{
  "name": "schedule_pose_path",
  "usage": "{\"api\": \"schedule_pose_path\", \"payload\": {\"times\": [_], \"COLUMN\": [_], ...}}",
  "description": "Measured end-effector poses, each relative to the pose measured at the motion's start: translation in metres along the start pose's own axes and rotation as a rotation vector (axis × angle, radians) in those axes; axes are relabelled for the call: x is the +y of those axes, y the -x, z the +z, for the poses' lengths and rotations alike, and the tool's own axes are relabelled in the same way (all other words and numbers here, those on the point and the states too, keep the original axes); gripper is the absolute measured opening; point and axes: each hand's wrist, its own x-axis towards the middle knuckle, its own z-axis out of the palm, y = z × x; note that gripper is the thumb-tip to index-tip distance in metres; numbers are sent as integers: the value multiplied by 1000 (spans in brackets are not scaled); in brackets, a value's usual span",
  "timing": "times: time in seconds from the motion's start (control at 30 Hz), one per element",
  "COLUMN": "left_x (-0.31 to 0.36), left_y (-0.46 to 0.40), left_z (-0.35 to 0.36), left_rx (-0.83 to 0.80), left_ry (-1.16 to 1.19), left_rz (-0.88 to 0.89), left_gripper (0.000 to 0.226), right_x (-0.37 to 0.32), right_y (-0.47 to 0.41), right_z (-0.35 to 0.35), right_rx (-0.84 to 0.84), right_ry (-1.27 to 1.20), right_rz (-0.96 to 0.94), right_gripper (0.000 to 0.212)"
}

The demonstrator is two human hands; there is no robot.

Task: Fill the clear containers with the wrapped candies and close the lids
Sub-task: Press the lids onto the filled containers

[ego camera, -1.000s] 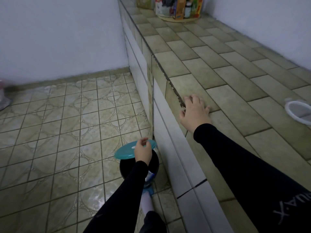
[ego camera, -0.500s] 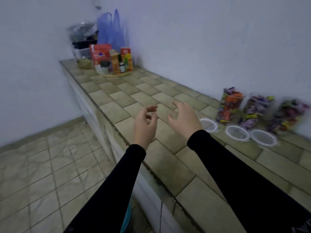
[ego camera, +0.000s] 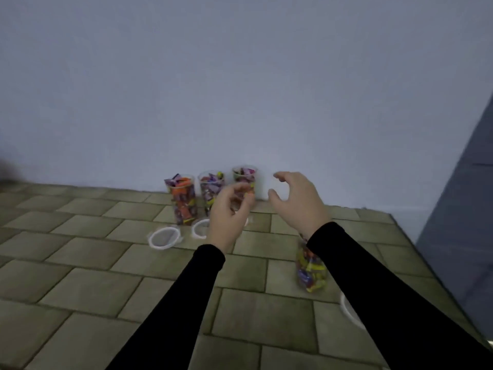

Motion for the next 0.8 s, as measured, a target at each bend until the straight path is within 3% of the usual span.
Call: {"api": "schedule_pose_path", "payload": {"times": [0.2,0.3,0.4,0.6,0.7,0.8], "left_x": [-9,-17,-25,-38,-38,-40], "left_y": [27,43,56,68,69,69], "left_z": [87,110,125,141,145,147], "left_rx": [-281,-347,-384,-349,-340,-337], "left_ry": [55,143,294,211,220,207], "left_rz": [-7,-61,-128,-137,-128,-133], "left_gripper": [64,88,100,99,96,94], "right_x": [70,106,139,185,192,197], "right_y": [41,62,77,108,114,116], "right_z": [-51,-54,-52,-40,-33,-29], "right_rx": [225,240,115,-313,-428,-441], "right_ry": [19,73,120,260,316,358], "right_rz": [100,172,352,638,697,715], "right_gripper": [25,12,5,32,40,36]}}
